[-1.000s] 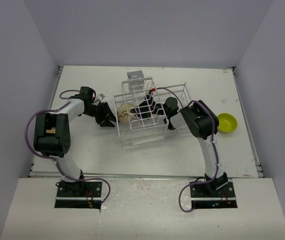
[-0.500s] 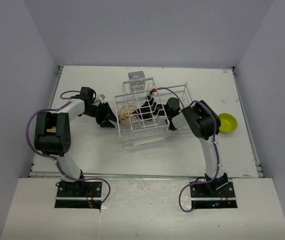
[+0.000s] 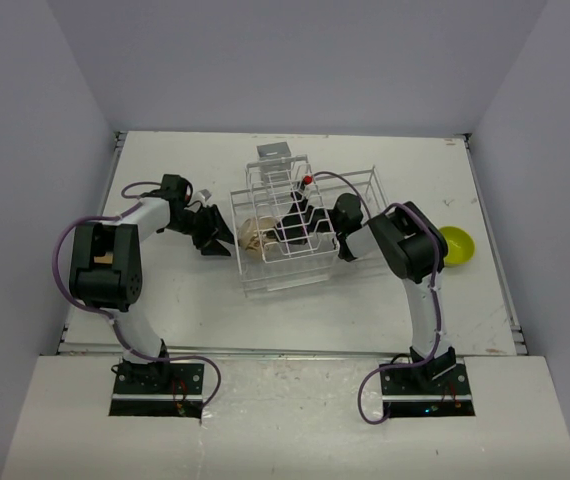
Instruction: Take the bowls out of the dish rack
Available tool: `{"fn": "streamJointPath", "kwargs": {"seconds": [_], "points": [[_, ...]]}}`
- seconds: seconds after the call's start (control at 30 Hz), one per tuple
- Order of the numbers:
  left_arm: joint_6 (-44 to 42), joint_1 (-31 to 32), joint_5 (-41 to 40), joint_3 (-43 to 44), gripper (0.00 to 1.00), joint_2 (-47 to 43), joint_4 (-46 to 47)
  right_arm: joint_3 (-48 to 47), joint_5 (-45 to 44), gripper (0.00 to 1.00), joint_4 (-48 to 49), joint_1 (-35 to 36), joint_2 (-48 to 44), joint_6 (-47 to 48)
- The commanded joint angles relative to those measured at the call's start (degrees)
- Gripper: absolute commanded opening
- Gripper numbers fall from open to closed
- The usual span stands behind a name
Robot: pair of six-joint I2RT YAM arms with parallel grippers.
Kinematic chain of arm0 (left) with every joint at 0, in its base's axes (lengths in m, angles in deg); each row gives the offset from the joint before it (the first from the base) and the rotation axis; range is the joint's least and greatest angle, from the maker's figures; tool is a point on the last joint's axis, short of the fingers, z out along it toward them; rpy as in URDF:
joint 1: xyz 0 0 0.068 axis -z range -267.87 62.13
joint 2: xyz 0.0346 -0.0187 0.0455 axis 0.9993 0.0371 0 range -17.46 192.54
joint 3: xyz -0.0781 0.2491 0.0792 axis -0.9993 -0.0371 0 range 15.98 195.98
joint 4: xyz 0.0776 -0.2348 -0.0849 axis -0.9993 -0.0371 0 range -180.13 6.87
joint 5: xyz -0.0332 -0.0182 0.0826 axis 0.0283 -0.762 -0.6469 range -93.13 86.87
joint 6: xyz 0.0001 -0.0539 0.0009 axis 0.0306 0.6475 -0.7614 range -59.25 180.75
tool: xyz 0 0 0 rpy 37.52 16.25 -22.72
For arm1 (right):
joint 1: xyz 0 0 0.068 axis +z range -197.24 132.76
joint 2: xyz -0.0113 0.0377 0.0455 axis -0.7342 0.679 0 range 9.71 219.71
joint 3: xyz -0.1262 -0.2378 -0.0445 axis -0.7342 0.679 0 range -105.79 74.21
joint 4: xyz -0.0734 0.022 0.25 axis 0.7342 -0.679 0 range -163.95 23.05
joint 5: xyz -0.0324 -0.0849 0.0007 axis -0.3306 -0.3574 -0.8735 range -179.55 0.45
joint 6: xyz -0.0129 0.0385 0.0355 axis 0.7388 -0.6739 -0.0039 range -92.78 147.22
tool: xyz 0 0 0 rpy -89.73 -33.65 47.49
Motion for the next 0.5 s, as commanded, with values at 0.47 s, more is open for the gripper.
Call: {"fn": "streamJointPath", "kwargs": {"seconds": [0.47], "points": [[-0.03,0.19,5.27,1.82,0.48,-1.09,2.55,1.54,0.82,0.00,-2.05,-2.74,-3.31,3.29]]}}
